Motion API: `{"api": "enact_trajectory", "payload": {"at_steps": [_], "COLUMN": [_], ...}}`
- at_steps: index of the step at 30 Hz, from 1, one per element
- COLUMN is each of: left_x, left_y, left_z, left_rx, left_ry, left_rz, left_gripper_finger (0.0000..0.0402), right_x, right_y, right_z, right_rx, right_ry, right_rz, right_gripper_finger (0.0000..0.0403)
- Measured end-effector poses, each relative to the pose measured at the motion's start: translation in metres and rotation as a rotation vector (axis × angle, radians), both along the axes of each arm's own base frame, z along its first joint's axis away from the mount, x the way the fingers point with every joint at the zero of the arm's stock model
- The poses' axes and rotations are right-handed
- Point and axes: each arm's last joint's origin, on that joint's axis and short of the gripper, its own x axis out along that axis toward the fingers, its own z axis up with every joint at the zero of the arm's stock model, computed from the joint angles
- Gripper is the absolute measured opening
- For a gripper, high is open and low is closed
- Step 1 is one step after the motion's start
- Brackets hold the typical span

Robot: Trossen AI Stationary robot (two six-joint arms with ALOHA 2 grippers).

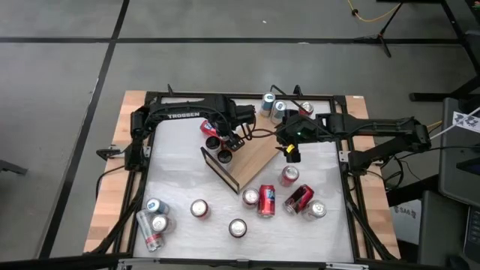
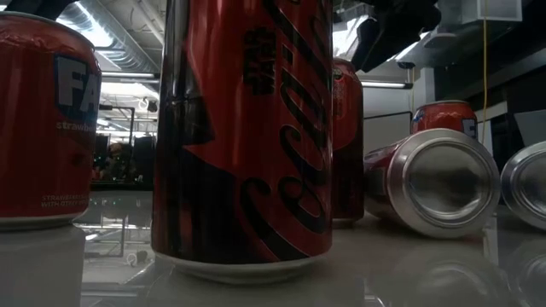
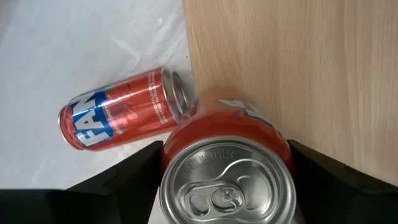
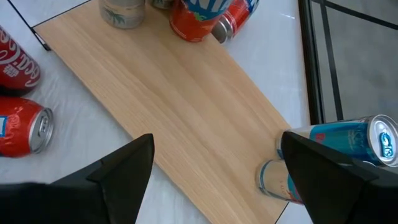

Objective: Place canned beverage on shelf
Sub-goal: Put the orange soda can on the shelf

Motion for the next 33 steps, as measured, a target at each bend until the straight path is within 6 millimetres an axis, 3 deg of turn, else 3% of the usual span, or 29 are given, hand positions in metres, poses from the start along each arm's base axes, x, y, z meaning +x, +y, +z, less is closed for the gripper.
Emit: {"api": "enact_trajectory", "payload": {"at_steps": [8,33], "left_x": [0.0000,0.0004], "left_y": [-0.0001,-0.0003], "left_z": [-0.0003,-0.0008], "left_rx": [-0.005,-0.017], "left_ry": [0.000,-0.009], "left_rz": [0.002,0.051], "left_gripper_finger": [0.0321,0.0325], "right_x": [0.0000,0.0001], "right_y": [0.0000,0.0000], "right_z": [0.0000,0.0003], "right_rx": [0.000,0.000], "right_ry": [0.000,-0.001], "right_rz": [0.000,0.000], "right_gripper_finger": [0.0342,0.0342]}}
